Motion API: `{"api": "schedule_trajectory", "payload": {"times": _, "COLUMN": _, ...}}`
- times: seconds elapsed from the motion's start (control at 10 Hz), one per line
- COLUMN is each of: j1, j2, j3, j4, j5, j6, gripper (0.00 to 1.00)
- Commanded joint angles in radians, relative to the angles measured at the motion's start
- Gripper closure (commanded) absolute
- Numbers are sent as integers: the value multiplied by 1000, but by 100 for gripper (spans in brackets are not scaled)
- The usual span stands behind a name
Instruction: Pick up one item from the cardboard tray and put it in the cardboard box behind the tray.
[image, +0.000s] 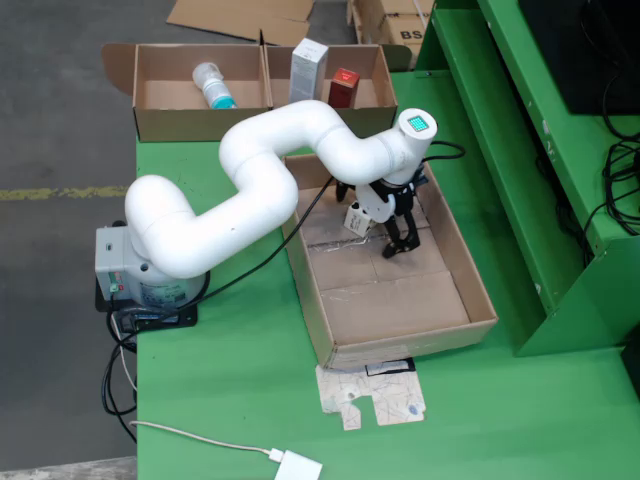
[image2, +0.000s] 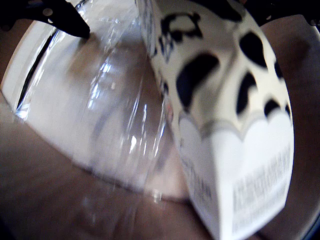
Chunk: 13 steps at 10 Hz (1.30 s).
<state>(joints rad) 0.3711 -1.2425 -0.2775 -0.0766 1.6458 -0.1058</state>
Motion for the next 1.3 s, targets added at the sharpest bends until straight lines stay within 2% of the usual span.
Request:
{"api": "schedule_trajectory", "payload": {"times": 0.0, "j1": -11, "j2": -125, "j3": 278, "j4": 82, "j5": 11, "j6": -10, "gripper": 0}}
{"api": "schedule_trajectory", "payload": {"times": 1.2, "j1": -13, "j2": -136, "j3": 278, "j4": 105, "j5": 12, "j6": -14, "gripper": 0}}
